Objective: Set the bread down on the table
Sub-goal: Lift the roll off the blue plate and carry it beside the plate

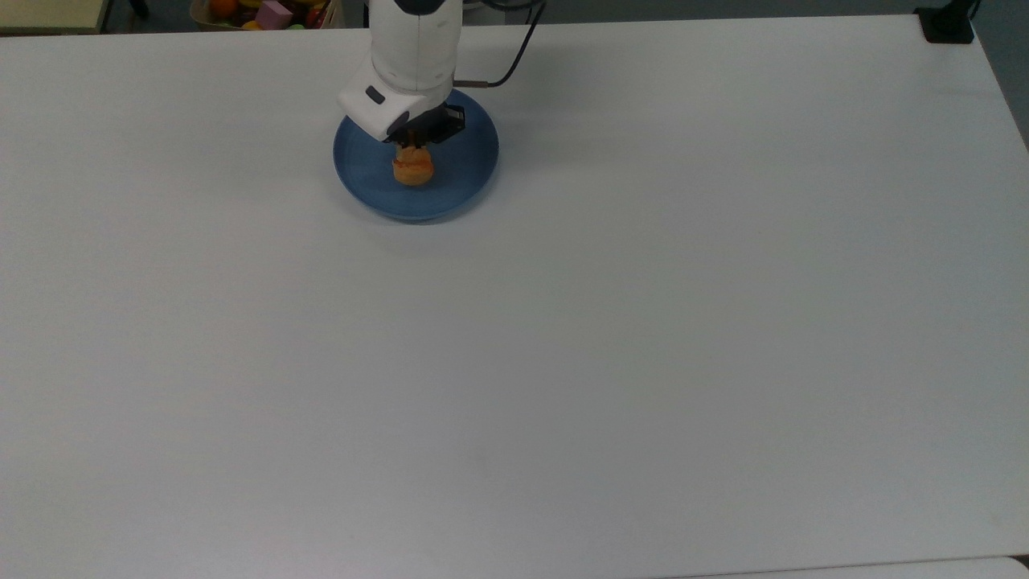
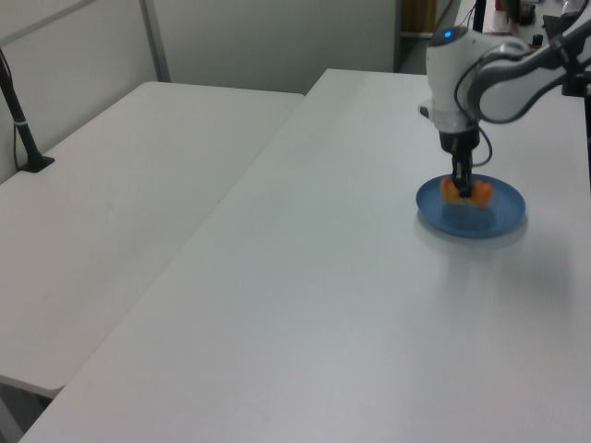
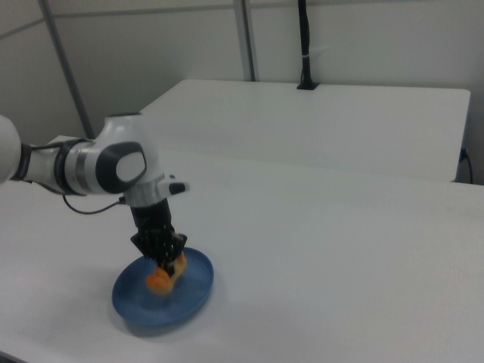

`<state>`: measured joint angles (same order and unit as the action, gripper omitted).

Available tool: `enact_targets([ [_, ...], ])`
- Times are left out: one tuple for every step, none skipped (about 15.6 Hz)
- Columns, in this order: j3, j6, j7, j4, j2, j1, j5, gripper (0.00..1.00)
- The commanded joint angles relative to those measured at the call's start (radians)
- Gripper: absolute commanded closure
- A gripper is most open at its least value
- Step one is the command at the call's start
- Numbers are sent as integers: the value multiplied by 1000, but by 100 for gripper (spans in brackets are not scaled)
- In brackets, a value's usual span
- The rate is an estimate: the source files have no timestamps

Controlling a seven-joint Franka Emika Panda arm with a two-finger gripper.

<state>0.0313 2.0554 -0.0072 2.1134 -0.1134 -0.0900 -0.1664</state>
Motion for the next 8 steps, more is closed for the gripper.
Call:
enact_targets([
  [18, -153, -94, -195, 20, 7, 53, 100],
  [19, -178, -115, -261, 9, 15, 95, 100],
  [24, -204, -134, -323, -9, 24, 125, 100],
  [28, -227, -146, -379, -28, 27, 137, 100],
  [30, -234, -148, -429, -52, 27, 140, 100],
  [30, -235, -145, -475, -80, 29, 145, 100],
  [30, -235, -145, -521, -118, 29, 153, 100],
  [30, -235, -143, -579, -165, 29, 162, 100],
])
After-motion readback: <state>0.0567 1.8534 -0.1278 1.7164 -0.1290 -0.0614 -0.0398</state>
